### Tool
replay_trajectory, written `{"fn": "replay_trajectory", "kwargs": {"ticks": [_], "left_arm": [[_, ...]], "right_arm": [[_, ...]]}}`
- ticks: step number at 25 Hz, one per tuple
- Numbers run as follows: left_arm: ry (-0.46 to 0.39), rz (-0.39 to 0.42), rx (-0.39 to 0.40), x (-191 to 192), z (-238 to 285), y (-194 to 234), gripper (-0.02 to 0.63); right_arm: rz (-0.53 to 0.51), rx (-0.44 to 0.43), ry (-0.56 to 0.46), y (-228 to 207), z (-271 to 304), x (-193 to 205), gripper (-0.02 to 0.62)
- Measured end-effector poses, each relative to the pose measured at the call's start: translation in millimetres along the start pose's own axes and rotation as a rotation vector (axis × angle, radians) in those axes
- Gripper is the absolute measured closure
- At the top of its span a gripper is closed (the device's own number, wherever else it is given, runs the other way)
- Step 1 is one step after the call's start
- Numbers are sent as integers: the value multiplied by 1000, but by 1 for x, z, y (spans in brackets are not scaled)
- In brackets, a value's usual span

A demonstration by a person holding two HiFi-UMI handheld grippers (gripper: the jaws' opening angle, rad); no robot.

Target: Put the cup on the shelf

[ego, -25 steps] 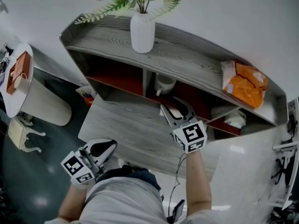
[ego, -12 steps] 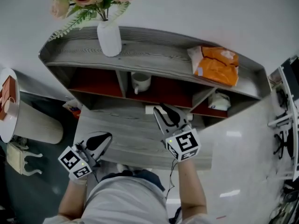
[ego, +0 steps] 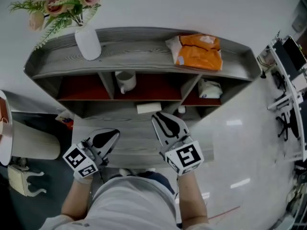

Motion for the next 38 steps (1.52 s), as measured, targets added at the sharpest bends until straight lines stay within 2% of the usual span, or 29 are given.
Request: {"fn": "replay_trajectory", "kwargs": {"ticks": [6,13,20,24,38], "left_arm": [[9,-2,63,1,19,3,589],[26,13,103,4,30,2,589],[24,34,93,5,32,3,588],[25,39,79,4,30,3,588],[30,47,34,7,22,-1,588]], "right_arm": [[45,47,-54,14,-23,-4,540],[72,47,-58,35,-37,2,541],[52,39,-62,42,-37,4,540],[28,42,-19,41,-34,10,541],[50,26,-16,41,-31,18,541]]}}
Point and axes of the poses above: the fingertips, and each gripper's own axes: z forward along the fingers, y to its left, x out of its underside, the point moved 8 cm from there along -z, backward along the fingers, and after that the axes turned 12 degrees about x, right-handed, at the moved point
